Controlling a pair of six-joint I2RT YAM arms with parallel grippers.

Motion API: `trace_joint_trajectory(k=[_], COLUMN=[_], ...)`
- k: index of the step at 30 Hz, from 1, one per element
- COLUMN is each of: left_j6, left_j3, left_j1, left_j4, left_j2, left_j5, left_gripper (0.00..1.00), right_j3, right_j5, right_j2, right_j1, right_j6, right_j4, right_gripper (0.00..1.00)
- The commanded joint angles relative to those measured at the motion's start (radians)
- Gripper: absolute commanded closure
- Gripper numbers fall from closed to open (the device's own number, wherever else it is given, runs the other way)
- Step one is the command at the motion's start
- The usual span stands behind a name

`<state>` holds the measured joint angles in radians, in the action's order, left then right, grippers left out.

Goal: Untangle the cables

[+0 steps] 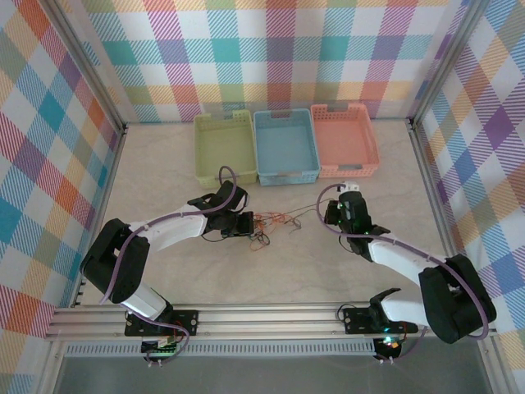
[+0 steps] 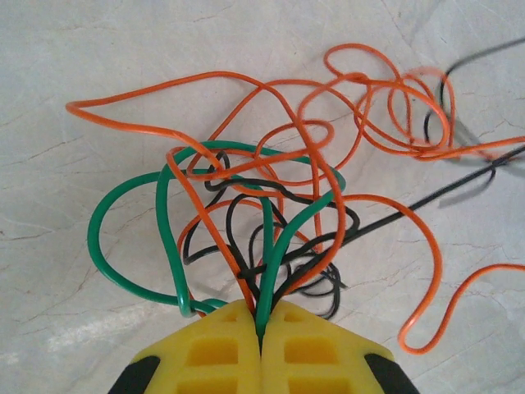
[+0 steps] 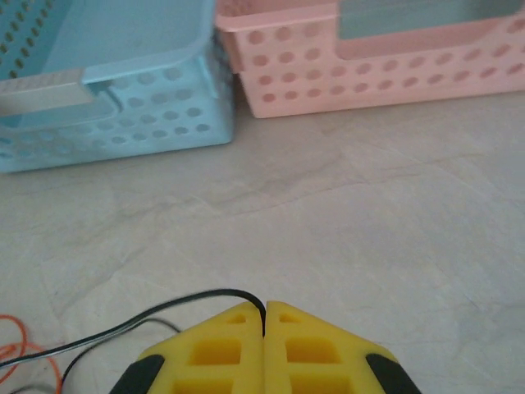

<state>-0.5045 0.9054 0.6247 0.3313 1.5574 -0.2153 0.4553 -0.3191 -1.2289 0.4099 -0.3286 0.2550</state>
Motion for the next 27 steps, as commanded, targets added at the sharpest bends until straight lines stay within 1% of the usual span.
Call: trace_joint_trajectory(k=[1,6,12,16,18,21,27], left_j6=[-0.002,-0.002,-0.004,-0.004,-0.004,-0.004,-0.005], left_j3=[-0.001,-0.003,-0.003,-0.002,-0.004,-0.006,-0.006], left_j1=[-0.011,-0.011,-0.011,-0.012,-0.011,-0.011,-0.011], left_j4=[0.022,0.022,0.022,0.022,0.021,0.02,0.02], left_j2=[-0.002,-0.003,-0.003,-0.003,-0.005,-0.006,-0.007], left_j5=[0.007,0.008,0.01,0.009,0.008,0.008,0.01], left_gripper=[1.0,1.0,1.0,1.0,1.0,1.0,1.0], right_j3=[-0.028,-0.062,-0.096,-0.095,-0.106,-0.108,-0.113], right_j5=[-0.069,-0.111,-0.123,-0.069,-0.016,0.047,0.093], right_j2=[0.04,0.076,0.111,0.108,0.112,0.118,0.13], right_j1=[-0.028,-0.064,-0.091,-0.092,-0.091,-0.092,-0.091], right_j6=[-0.1,-0.177,-0.224,-0.195,-0.181,-0.158,-0.138], right_j4=[0.046,0.046,0.064,0.1,0.154,0.181,0.208], right_gripper=[1.0,1.0,1.0,1.0,1.0,1.0,1.0])
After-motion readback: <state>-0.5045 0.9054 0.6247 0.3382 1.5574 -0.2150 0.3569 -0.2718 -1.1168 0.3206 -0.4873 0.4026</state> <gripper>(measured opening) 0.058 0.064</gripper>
